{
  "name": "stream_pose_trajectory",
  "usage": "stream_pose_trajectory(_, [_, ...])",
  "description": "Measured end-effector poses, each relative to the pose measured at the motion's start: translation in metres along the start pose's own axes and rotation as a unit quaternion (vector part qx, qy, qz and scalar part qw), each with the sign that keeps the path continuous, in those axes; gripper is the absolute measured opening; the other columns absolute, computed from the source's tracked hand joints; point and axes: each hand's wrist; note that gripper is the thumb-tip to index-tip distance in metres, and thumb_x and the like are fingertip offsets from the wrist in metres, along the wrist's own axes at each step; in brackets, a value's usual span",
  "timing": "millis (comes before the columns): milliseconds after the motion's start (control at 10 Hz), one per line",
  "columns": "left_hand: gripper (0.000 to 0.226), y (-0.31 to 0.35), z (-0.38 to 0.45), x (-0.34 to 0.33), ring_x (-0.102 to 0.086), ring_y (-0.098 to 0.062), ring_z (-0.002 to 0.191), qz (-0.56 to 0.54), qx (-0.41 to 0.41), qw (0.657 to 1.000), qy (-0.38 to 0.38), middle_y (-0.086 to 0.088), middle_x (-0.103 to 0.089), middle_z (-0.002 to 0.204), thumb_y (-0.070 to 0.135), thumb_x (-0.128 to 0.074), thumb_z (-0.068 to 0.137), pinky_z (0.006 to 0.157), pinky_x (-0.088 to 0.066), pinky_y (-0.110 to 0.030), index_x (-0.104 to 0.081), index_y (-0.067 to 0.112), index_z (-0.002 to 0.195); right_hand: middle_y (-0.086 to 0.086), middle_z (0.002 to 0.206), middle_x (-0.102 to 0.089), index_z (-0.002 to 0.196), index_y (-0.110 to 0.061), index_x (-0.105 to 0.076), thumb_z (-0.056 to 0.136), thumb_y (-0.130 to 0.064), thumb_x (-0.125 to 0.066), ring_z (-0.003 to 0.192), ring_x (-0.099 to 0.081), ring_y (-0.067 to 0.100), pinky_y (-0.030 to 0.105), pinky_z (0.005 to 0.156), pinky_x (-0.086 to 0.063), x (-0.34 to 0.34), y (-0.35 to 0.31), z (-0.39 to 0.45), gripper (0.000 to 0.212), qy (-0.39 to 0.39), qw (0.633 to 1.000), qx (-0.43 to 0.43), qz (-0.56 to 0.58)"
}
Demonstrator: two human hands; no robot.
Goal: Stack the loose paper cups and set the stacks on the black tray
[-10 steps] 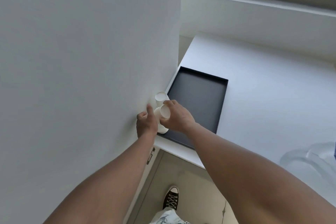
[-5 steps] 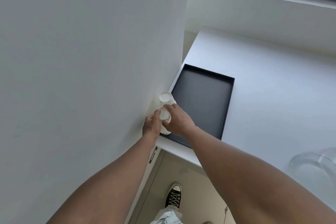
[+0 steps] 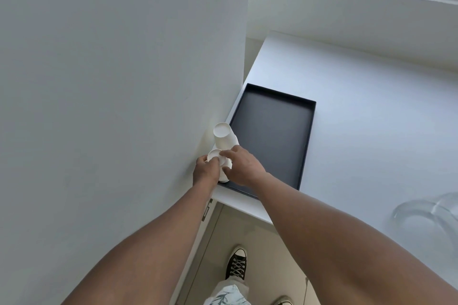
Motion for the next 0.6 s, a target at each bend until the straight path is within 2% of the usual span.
stream_pose_trajectory(100, [0.044, 0.002, -0.001, -0.001, -0.060, -0.024, 0.101, 0.039, -0.019, 0.999, 0.010, -0.001, -0.064, 0.119, 0.026, -0.052, 0.089, 0.080, -0.050, -0.034, -0.052, 0.023, 0.133, 0.000, 0.137, -0.044, 0.144, -0.031, -0.044, 0.094, -0.027, -0.055, 0.121, -0.051, 0.023, 0.039, 0.096, -0.047, -0.002, 0.003, 0.000, 0.051, -0.004, 1.000, 0.001, -0.005])
stream_pose_trajectory(200, [0.050, 0.007, -0.002, -0.001, -0.059, -0.026, 0.114, 0.123, -0.065, 0.990, 0.034, -0.001, -0.062, 0.131, 0.024, -0.051, 0.090, 0.095, -0.050, -0.038, -0.048, 0.024, 0.141, 0.000, 0.135, -0.045, 0.144, -0.034, -0.043, 0.092, -0.028, -0.056, 0.118, -0.052, 0.022, 0.039, 0.094, -0.048, 0.000, 0.002, -0.004, 0.054, -0.008, 1.000, 0.003, 0.003])
stream_pose_trajectory(300, [0.055, 0.010, -0.006, -0.002, -0.055, -0.025, 0.124, 0.187, -0.126, 0.973, 0.056, 0.000, -0.055, 0.143, 0.024, -0.052, 0.091, 0.091, -0.045, -0.032, -0.044, 0.026, 0.145, -0.001, 0.133, -0.047, 0.142, -0.037, -0.043, 0.092, -0.029, -0.056, 0.113, -0.055, 0.021, 0.041, 0.091, -0.050, 0.002, 0.003, -0.007, 0.053, 0.011, 1.000, 0.014, 0.014])
stream_pose_trajectory(400, [0.053, 0.014, -0.010, -0.003, -0.051, -0.025, 0.129, 0.224, -0.167, 0.957, 0.073, -0.003, -0.053, 0.144, 0.026, -0.051, 0.093, 0.097, -0.046, -0.038, -0.044, 0.026, 0.146, -0.002, 0.134, -0.047, 0.141, -0.035, -0.043, 0.093, -0.030, -0.054, 0.112, -0.056, 0.020, 0.042, 0.093, -0.050, 0.008, 0.003, -0.011, 0.050, 0.022, 0.999, 0.003, 0.027])
stream_pose_trajectory(600, [0.050, 0.016, -0.020, -0.006, -0.049, -0.025, 0.128, 0.245, -0.238, 0.935, 0.094, -0.003, -0.056, 0.138, 0.023, -0.052, 0.093, 0.094, -0.047, -0.041, -0.048, 0.024, 0.142, -0.001, 0.135, -0.046, 0.145, -0.026, -0.039, 0.092, -0.030, -0.053, 0.123, -0.047, 0.020, 0.039, 0.096, -0.046, 0.017, 0.014, -0.020, 0.055, 0.066, 0.998, -0.012, 0.020])
Point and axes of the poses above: each hand's wrist, its own z-axis towards the middle knuckle, its own x-axis out of the back of the hand, y = z × x
